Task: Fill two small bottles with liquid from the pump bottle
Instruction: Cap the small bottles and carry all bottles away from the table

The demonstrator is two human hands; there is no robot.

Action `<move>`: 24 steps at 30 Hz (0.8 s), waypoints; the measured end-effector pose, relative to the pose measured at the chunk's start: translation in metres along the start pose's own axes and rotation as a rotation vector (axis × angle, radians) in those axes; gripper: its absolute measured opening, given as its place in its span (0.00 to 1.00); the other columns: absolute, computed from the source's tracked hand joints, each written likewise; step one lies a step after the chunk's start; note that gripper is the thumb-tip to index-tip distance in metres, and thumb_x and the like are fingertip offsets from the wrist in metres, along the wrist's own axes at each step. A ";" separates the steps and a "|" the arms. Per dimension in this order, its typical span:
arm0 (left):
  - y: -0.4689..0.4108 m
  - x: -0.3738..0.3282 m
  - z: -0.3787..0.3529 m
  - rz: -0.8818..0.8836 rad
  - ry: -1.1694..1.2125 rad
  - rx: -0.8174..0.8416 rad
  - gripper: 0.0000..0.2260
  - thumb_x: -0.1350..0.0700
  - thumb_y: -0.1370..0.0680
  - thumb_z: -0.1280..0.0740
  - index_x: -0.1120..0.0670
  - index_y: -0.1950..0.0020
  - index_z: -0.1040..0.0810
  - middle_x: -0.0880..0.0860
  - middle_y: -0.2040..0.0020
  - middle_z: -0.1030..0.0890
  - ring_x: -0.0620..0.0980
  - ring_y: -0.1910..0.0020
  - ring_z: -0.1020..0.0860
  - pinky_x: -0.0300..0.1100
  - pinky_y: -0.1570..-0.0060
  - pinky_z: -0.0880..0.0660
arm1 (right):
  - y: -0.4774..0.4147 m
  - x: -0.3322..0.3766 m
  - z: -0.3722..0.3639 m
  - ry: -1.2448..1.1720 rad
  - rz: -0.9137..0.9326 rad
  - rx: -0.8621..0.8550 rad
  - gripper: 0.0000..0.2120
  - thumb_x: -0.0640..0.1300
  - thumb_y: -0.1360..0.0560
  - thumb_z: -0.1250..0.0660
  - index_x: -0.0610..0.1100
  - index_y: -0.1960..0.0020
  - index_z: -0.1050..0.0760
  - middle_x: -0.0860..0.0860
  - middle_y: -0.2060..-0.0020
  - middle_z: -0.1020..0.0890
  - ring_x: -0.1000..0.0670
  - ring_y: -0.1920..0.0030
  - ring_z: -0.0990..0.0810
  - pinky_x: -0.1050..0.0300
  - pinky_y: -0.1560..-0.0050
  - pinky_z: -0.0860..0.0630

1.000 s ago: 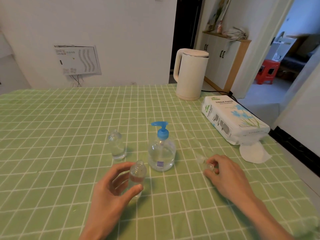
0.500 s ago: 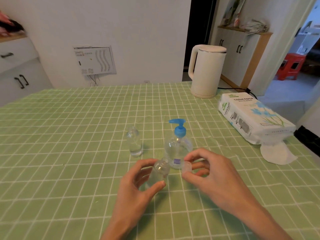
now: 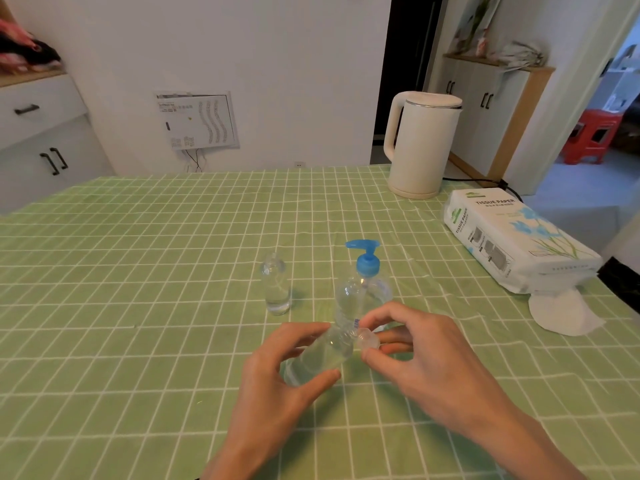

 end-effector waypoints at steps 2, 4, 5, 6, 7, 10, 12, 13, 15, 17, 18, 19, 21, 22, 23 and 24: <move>0.000 -0.002 0.000 -0.010 -0.012 0.002 0.24 0.62 0.32 0.17 0.47 0.39 0.16 0.44 0.43 0.14 0.48 0.42 0.17 0.38 0.42 0.23 | 0.000 0.003 0.001 0.010 0.042 0.007 0.09 0.45 0.22 0.22 0.58 0.47 0.15 0.69 0.50 0.14 0.63 0.49 0.14 0.68 0.45 0.19; 0.001 -0.003 0.000 -0.016 -0.017 0.002 0.25 0.62 0.32 0.17 0.47 0.39 0.17 0.44 0.43 0.15 0.49 0.42 0.17 0.39 0.42 0.22 | 0.000 0.007 0.004 0.033 0.085 0.011 0.10 0.45 0.22 0.23 0.59 0.46 0.14 0.69 0.49 0.14 0.63 0.47 0.15 0.69 0.45 0.21; 0.001 -0.004 0.001 -0.018 -0.022 0.003 0.25 0.62 0.32 0.17 0.47 0.38 0.17 0.44 0.43 0.15 0.49 0.42 0.17 0.39 0.42 0.22 | 0.000 0.008 0.005 0.042 0.105 0.013 0.10 0.45 0.23 0.23 0.59 0.46 0.14 0.68 0.49 0.14 0.62 0.45 0.16 0.68 0.45 0.21; 0.002 -0.004 0.001 -0.020 -0.025 0.005 0.25 0.62 0.32 0.17 0.47 0.38 0.17 0.44 0.43 0.15 0.49 0.42 0.17 0.40 0.43 0.22 | 0.000 0.009 0.006 0.049 0.119 0.015 0.10 0.45 0.23 0.23 0.58 0.45 0.13 0.67 0.49 0.14 0.60 0.44 0.16 0.66 0.44 0.21; 0.002 -0.004 0.002 -0.020 -0.027 0.008 0.25 0.62 0.32 0.17 0.46 0.38 0.17 0.44 0.43 0.15 0.49 0.42 0.17 0.40 0.43 0.22 | 0.000 0.010 0.006 0.054 0.127 0.017 0.11 0.45 0.24 0.23 0.58 0.44 0.13 0.66 0.49 0.14 0.60 0.44 0.16 0.65 0.44 0.21; 0.002 -0.006 0.002 -0.025 -0.029 0.017 0.25 0.62 0.32 0.17 0.46 0.38 0.17 0.43 0.43 0.15 0.47 0.42 0.17 0.40 0.42 0.22 | -0.002 0.013 0.008 0.029 0.122 0.011 0.13 0.42 0.25 0.21 0.57 0.45 0.16 0.67 0.49 0.14 0.60 0.44 0.15 0.62 0.44 0.21; 0.002 -0.007 0.002 -0.026 -0.022 0.014 0.24 0.61 0.32 0.17 0.46 0.39 0.17 0.43 0.43 0.15 0.47 0.42 0.17 0.41 0.42 0.22 | -0.003 0.014 0.010 0.004 0.111 0.004 0.14 0.41 0.26 0.20 0.57 0.46 0.17 0.67 0.49 0.13 0.60 0.45 0.15 0.62 0.44 0.21; 0.002 -0.008 0.002 -0.027 -0.018 0.011 0.24 0.60 0.32 0.18 0.47 0.39 0.16 0.43 0.43 0.15 0.47 0.42 0.17 0.41 0.43 0.22 | -0.004 0.014 0.010 0.004 0.110 0.005 0.15 0.41 0.26 0.20 0.57 0.46 0.18 0.66 0.49 0.13 0.60 0.45 0.15 0.61 0.45 0.21; 0.002 -0.010 0.001 -0.032 -0.013 0.012 0.23 0.58 0.32 0.19 0.47 0.39 0.16 0.43 0.43 0.15 0.47 0.42 0.17 0.41 0.43 0.22 | -0.004 0.015 0.009 0.022 0.119 0.021 0.14 0.42 0.27 0.20 0.58 0.47 0.18 0.65 0.50 0.13 0.60 0.45 0.14 0.61 0.45 0.20; 0.002 -0.011 0.000 -0.032 -0.017 0.027 0.23 0.59 0.32 0.18 0.47 0.39 0.16 0.44 0.43 0.15 0.48 0.42 0.17 0.42 0.43 0.22 | -0.003 0.016 0.008 0.040 0.137 0.032 0.13 0.44 0.27 0.20 0.58 0.47 0.17 0.65 0.50 0.13 0.60 0.44 0.15 0.62 0.44 0.21; 0.001 -0.011 -0.001 -0.032 -0.021 0.033 0.23 0.60 0.32 0.18 0.46 0.39 0.16 0.44 0.43 0.15 0.48 0.42 0.17 0.42 0.43 0.22 | -0.004 0.017 0.009 0.050 0.149 0.030 0.13 0.44 0.27 0.20 0.58 0.48 0.16 0.66 0.51 0.13 0.60 0.44 0.15 0.63 0.44 0.21; 0.001 -0.011 -0.001 -0.032 -0.024 0.037 0.24 0.61 0.32 0.17 0.46 0.39 0.17 0.44 0.43 0.15 0.48 0.43 0.17 0.42 0.44 0.22 | -0.004 0.017 0.010 0.059 0.160 0.026 0.12 0.44 0.27 0.20 0.58 0.48 0.16 0.66 0.51 0.13 0.61 0.44 0.15 0.64 0.44 0.22; 0.001 -0.012 -0.001 -0.034 -0.023 0.039 0.23 0.60 0.32 0.18 0.46 0.39 0.17 0.44 0.43 0.15 0.48 0.43 0.17 0.41 0.44 0.22 | -0.005 0.018 0.011 0.074 0.164 0.025 0.11 0.45 0.27 0.19 0.58 0.49 0.14 0.68 0.52 0.13 0.62 0.45 0.15 0.65 0.45 0.22; 0.001 -0.012 -0.001 -0.035 -0.020 0.039 0.23 0.59 0.32 0.18 0.46 0.39 0.17 0.43 0.43 0.15 0.48 0.43 0.17 0.40 0.44 0.22 | -0.006 0.018 0.012 0.080 0.157 0.032 0.11 0.46 0.28 0.19 0.58 0.49 0.14 0.68 0.53 0.13 0.62 0.46 0.15 0.65 0.46 0.22; 0.001 -0.013 -0.001 -0.036 -0.020 0.038 0.22 0.58 0.32 0.19 0.45 0.39 0.17 0.43 0.43 0.15 0.47 0.43 0.17 0.39 0.44 0.23 | -0.006 0.017 0.012 0.086 0.149 0.040 0.10 0.47 0.28 0.19 0.58 0.49 0.13 0.68 0.54 0.12 0.61 0.46 0.15 0.65 0.47 0.22; 0.001 -0.013 0.000 -0.037 -0.021 0.039 0.22 0.57 0.32 0.19 0.45 0.39 0.17 0.43 0.43 0.15 0.47 0.43 0.17 0.39 0.44 0.23 | -0.007 0.017 0.012 0.087 0.140 0.050 0.10 0.48 0.29 0.18 0.58 0.50 0.13 0.67 0.54 0.12 0.61 0.47 0.15 0.65 0.48 0.22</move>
Point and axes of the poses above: each hand's wrist, its own y-axis away from the middle knuckle, its own z-axis out of the back of the hand, x = y × z, the point moved 4 cm from there along -y, towards the middle knuckle
